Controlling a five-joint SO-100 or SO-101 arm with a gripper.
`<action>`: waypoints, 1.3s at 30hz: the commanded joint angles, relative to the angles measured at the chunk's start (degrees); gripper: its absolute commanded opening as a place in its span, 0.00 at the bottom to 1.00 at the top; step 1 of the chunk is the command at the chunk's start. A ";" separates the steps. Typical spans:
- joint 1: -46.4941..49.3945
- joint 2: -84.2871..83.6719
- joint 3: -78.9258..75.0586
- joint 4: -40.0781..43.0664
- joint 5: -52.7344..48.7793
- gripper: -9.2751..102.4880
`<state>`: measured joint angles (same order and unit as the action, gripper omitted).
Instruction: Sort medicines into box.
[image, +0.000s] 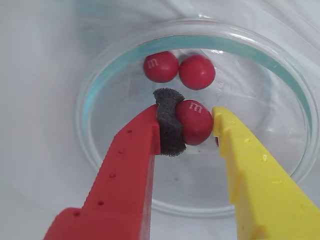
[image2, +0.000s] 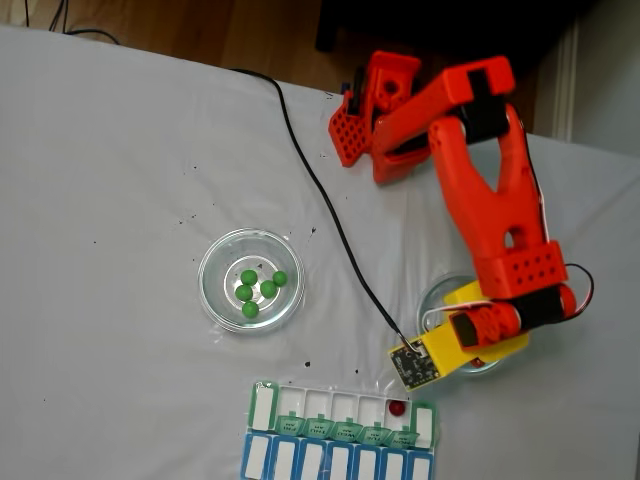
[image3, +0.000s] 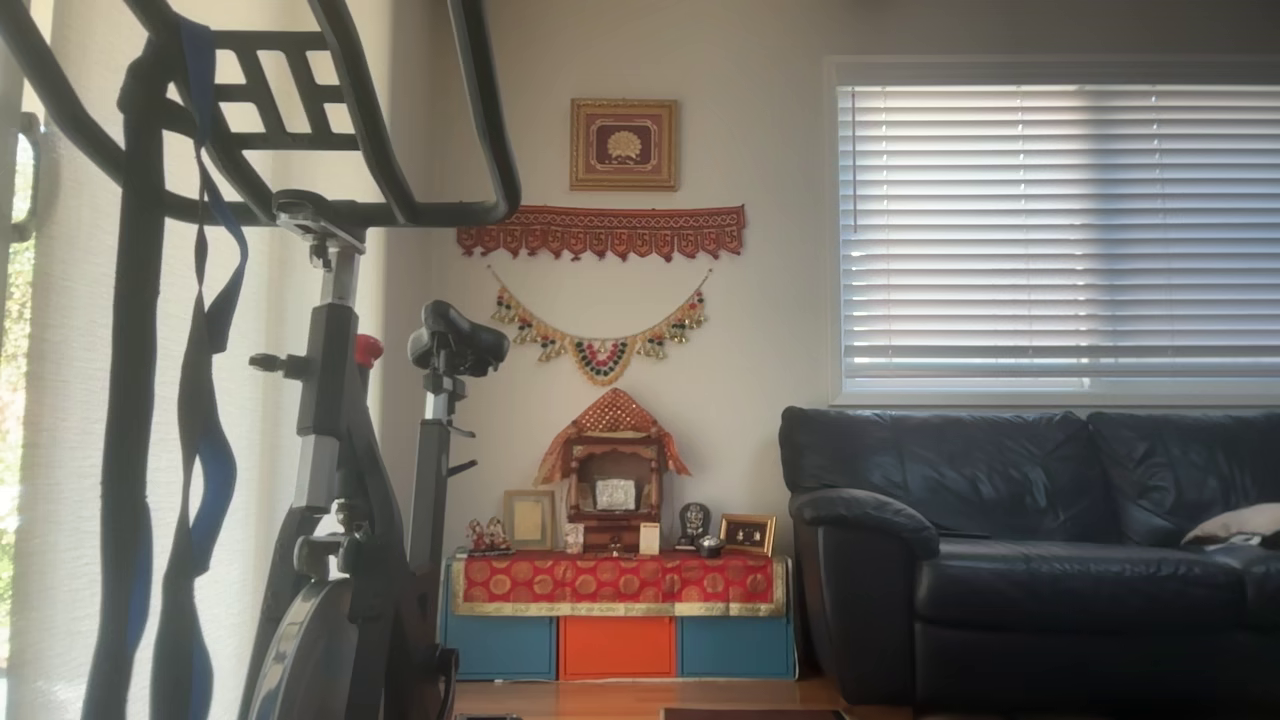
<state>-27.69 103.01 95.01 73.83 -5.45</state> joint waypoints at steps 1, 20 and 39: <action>1.05 8.35 -5.62 0.79 0.35 0.10; 10.55 0.18 -16.35 -0.70 -1.23 0.10; 17.49 -6.94 -20.57 -3.60 -1.58 0.10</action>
<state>-11.07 95.10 78.93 71.37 -7.21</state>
